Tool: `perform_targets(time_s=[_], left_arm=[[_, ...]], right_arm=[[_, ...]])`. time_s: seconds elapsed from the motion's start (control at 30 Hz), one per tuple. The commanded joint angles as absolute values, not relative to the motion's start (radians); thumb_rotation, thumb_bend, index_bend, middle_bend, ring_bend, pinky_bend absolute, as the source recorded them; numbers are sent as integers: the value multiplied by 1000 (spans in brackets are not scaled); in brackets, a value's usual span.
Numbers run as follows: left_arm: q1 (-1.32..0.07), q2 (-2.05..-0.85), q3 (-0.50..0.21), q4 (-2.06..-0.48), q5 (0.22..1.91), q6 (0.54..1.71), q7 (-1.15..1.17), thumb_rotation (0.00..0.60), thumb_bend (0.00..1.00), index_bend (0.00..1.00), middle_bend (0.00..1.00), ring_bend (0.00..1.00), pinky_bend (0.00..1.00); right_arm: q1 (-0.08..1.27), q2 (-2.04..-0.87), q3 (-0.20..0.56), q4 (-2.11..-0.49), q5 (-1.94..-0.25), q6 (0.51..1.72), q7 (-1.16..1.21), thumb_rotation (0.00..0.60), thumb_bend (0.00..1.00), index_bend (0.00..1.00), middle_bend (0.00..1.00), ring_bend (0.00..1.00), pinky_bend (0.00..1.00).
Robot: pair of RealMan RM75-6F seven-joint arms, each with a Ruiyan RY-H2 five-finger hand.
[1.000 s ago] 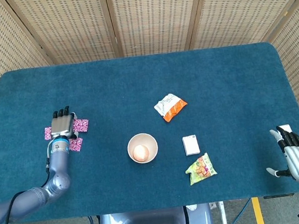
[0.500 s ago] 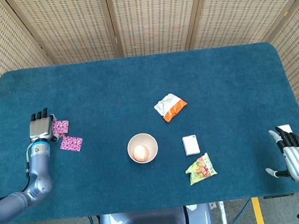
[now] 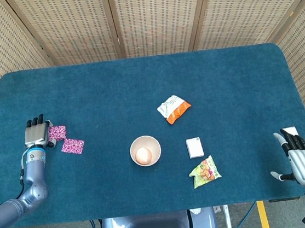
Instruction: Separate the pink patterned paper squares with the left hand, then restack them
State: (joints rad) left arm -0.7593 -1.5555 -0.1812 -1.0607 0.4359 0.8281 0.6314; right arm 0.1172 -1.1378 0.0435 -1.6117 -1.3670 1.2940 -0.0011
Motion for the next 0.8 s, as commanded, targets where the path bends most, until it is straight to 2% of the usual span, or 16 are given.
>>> perform_targets(time_s=[0.03, 0.8], left_arm=[[-758, -1561, -180, -1053, 436, 828, 633, 600, 356, 478, 0, 0, 0], [-744, -1572, -205, -1012, 434, 829, 616, 600, 302, 479, 0, 0, 0]], right_arm=[[118, -1138, 44, -1611, -1366, 1293, 0, 600, 105, 0, 0, 0, 0], [118, -1139, 43, -1612, -1367, 1292, -4, 600, 105, 0, 0, 0, 0]])
